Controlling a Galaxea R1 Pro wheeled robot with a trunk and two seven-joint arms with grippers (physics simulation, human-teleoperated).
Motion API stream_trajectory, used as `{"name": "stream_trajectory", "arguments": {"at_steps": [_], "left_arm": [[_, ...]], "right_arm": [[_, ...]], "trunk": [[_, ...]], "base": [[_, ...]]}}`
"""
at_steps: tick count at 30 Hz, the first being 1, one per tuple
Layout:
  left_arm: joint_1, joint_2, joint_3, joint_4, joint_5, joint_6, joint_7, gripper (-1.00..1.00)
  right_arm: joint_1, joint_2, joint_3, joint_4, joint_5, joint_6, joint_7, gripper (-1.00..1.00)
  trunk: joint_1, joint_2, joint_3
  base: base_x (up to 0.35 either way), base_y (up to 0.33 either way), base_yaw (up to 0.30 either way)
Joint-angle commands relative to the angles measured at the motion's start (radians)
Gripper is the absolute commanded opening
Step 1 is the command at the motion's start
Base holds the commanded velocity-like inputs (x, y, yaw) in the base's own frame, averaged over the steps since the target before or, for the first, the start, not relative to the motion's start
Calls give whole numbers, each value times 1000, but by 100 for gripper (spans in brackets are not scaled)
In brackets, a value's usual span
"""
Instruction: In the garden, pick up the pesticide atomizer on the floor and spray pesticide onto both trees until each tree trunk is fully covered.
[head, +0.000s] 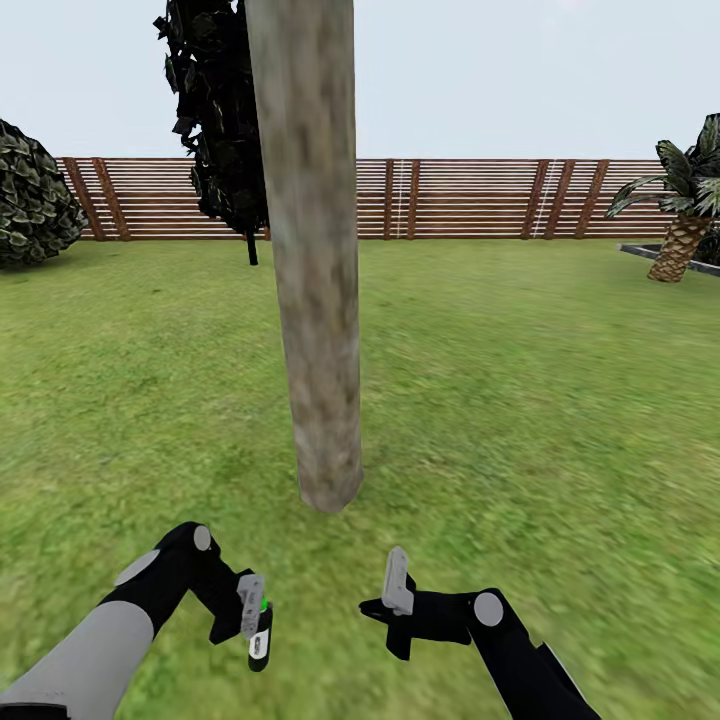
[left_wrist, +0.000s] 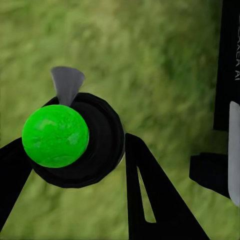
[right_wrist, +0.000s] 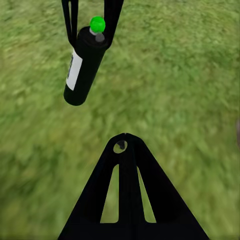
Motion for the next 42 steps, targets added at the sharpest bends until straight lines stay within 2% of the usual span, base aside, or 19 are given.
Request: {"name": "stream_trajectory", "arguments": {"at_steps": [1, 8, 11, 12, 16, 17, 18, 19, 20, 22, 23, 25, 27, 29, 31, 32, 36, 40, 42], "left_arm": [[0, 1, -3, -1, -1, -6, -1, -100], [0, 16, -1, -1, -3, -6, 0, -100], [0, 59, 4, -2, -2, -5, 13, -100], [0, 74, 13, -2, 1, -4, 31, -100], [0, 106, 114, 2, 7, 7, 170, -100], [3, 108, 183, 7, 9, 13, 249, -100], [6, 103, 237, 38, 11, 15, 325, -100], [7, 101, 264, 60, 13, 18, 369, -100], [9, 90, 368, 161, 27, 39, 587, -100], [9, 84, 432, 202, 61, 43, 692, -100], [9, 81, 480, 227, 96, 44, 760, -100], [9, 78, 541, 271, 157, 45, 848, -100], [9, 77, 571, 327, 216, 45, 944, -100], [9, 75, 576, 338, 252, 47, 999, -100], [10, 70, 578, 350, 320, 49, 1051, -100], [12, 55, 570, 403, 351, 49, 1072, -100], [40, 50, 573, 442, 367, 46, 1078, -100], [48, 59, 575, 443, 369, 46, 1062, -100], [50, 58, 577, 442, 370, 74, 1061, -100]], "right_arm": [[0, 1, -1, -1, 10, -9, 1, -100], [0, 0, -4, 18, 10, -9, 1, -100], [0, -4, -8, 38, 13, -10, -1, -100], [0, -7, -10, 47, 13, -10, -1, 100], [0, -33, -16, 116, 13, -13, -6, 100], [0, -58, -33, 147, 11, -15, -23, 100], [0, -69, -92, 179, 12, -16, -63, 100], [0, -72, -133, 202, 11, -16, -87, 100], [0, -76, -306, 309, 11, -30, -165, 100], [0, -77, -380, 350, 12, -46, -204, 100], [0, -78, -428, 379, 12, -62, -245, 100], [1, -79, -499, 439, 12, -89, -340, 100], [2, -80, -579, 531, 12, -118, -520, 100], [3, -83, -601, 566, 12, -128, -633, 100], [4, -86, -611, 605, 12, -133, -782, 100], [5, -97, -614, 645, 13, -151, -856, 100], [6, -128, -616, 725, 11, -229, -887, 100], [6, -148, -621, 747, 10, -254, -900, 100], [7, -159, -668, 749, 3, -256, -917, 100]], "trunk": [[0, 0, -1], [0, 0, -1], [0, 0, -1], [0, 0, -1], [0, 0, -1], [0, 0, -1], [0, 0, -1], [0, 0, -1], [0, 0, -1], [0, 0, -1], [0, 0, -1], [0, 0, -1], [0, 0, -1], [0, 0, -1], [0, 0, -1], [0, 0, -1], [0, 0, -1], [0, 0, -1], [0, 0, -1]], "base": [[0, 0, 0], [0, 0, 0], [0, 0, 0], [0, 0, 0], [0, 0, 0], [0, 0, 0], [0, 0, 0], [0, 0, 0], [0, 0, 0], [0, 0, 0], [0, 0, 0], [0, 0, 0], [0, 0, 0], [0, 0, 0], [0, 0, 0], [0, 0, 0], [0, 0, 0], [0, 0, 0], [56, 0, 0]]}}
